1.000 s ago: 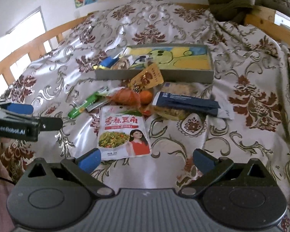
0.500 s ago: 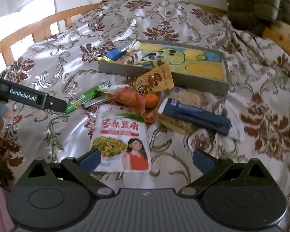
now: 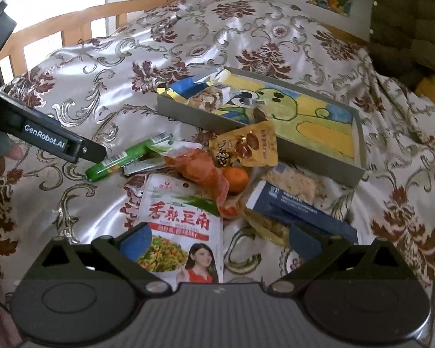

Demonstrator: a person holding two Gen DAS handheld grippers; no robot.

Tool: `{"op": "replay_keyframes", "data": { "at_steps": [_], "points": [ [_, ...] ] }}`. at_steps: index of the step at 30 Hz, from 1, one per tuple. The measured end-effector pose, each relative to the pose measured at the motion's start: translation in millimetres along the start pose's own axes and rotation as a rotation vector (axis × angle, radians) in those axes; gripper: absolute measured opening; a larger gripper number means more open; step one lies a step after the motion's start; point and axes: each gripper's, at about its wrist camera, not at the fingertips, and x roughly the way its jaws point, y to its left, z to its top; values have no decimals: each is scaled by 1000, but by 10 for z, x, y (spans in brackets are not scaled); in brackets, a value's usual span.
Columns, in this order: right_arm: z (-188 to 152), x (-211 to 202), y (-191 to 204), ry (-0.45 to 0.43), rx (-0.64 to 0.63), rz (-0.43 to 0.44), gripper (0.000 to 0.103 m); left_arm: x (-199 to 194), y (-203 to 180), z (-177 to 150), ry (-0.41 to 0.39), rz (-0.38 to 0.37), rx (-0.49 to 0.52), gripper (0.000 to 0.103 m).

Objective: Organize snacks
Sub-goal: 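Move the left tool to the green sausage stick while the right tool approaches the orange sausage pack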

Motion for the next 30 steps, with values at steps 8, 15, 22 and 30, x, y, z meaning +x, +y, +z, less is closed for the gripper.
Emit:
{"op": "replay_keyframes", "data": {
  "at_steps": [8, 15, 22, 30],
  "points": [
    [128, 181, -31, -41, -22, -7, 103, 153, 76, 62, 21, -9, -43, 102],
    [194, 221, 37, -99, -86, -50, 103, 282, 157, 80, 30, -10, -82, 102],
    [209, 352, 54, -94, -103, -56, 103, 375, 132, 112, 23, -8, -49, 102],
    [223, 523, 138, -84, -158, -68, 103, 506, 77, 144, 32, -29, -36, 102]
  ]
}}
